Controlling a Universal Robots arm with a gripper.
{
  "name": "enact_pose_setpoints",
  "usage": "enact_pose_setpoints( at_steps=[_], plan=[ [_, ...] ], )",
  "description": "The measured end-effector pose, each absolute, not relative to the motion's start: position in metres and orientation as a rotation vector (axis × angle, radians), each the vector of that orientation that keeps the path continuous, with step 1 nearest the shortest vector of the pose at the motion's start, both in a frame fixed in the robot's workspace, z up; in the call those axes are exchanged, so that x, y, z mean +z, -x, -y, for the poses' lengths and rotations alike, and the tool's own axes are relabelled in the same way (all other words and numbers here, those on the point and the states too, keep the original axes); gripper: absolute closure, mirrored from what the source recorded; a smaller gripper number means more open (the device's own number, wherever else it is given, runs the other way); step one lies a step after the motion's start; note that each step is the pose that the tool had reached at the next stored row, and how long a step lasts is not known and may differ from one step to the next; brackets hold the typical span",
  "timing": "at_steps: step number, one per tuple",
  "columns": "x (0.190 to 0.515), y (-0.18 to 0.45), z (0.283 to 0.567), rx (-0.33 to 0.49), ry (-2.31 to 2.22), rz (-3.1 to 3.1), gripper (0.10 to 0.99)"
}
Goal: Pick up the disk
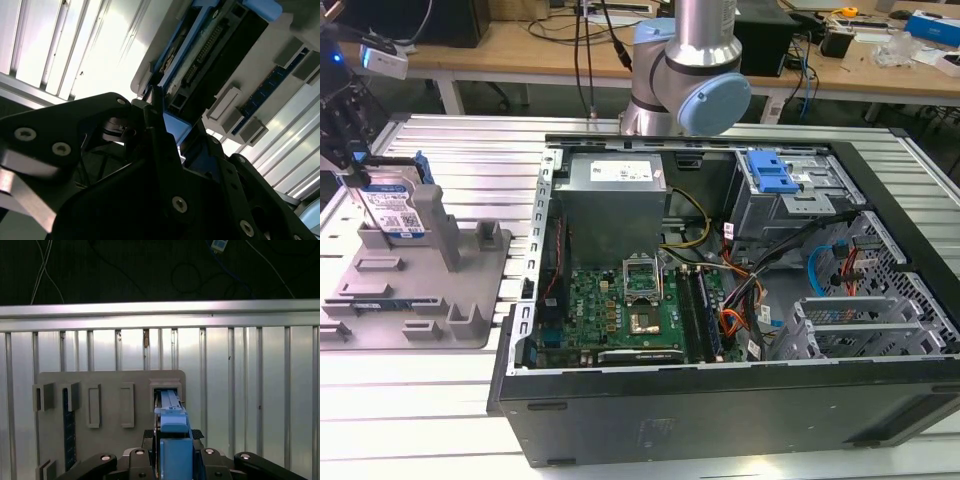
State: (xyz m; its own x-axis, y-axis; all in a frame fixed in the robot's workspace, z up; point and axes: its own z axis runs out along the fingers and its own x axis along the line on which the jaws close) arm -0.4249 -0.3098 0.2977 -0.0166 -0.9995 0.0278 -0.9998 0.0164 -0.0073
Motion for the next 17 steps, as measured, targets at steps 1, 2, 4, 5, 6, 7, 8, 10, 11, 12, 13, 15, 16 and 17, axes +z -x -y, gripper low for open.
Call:
enact_pose_setpoints(
  at_steps=[1, 2, 4, 5, 6, 7, 8, 10, 11, 12, 13, 15, 16, 17],
  plan=[
    [0.2977, 0.4249, 0.3099, 0.039, -2.193, 2.229, 0.718],
    [0.2976, 0.4249, 0.3099, 0.039, -2.193, 2.229, 0.718],
    [0.2974, 0.4249, 0.3100, 0.039, -2.193, 2.229, 0.718],
    [0.2975, 0.4249, 0.3100, 0.039, -2.193, 2.229, 0.718],
    [0.2974, 0.4249, 0.3100, 0.039, -2.193, 2.229, 0.718],
    [0.2974, 0.4248, 0.3101, 0.039, -2.193, 2.229, 0.718],
    [0.2974, 0.4248, 0.3101, 0.039, -2.193, 2.229, 0.718],
    [0.2975, 0.4249, 0.3101, 0.039, -2.193, 2.229, 0.718],
    [0.2975, 0.4249, 0.3101, 0.039, -2.193, 2.229, 0.718],
    [0.2975, 0.4249, 0.3101, 0.039, -2.193, 2.229, 0.718],
    [0.2975, 0.4249, 0.3101, 0.039, -2.193, 2.229, 0.718],
    [0.2976, 0.4249, 0.3103, 0.039, -2.193, 2.229, 0.718],
    [0.2975, 0.4249, 0.3103, 0.039, -2.193, 2.229, 0.718],
    [0.2976, 0.4249, 0.3104, 0.039, -2.193, 2.229, 0.718]
  ],
)
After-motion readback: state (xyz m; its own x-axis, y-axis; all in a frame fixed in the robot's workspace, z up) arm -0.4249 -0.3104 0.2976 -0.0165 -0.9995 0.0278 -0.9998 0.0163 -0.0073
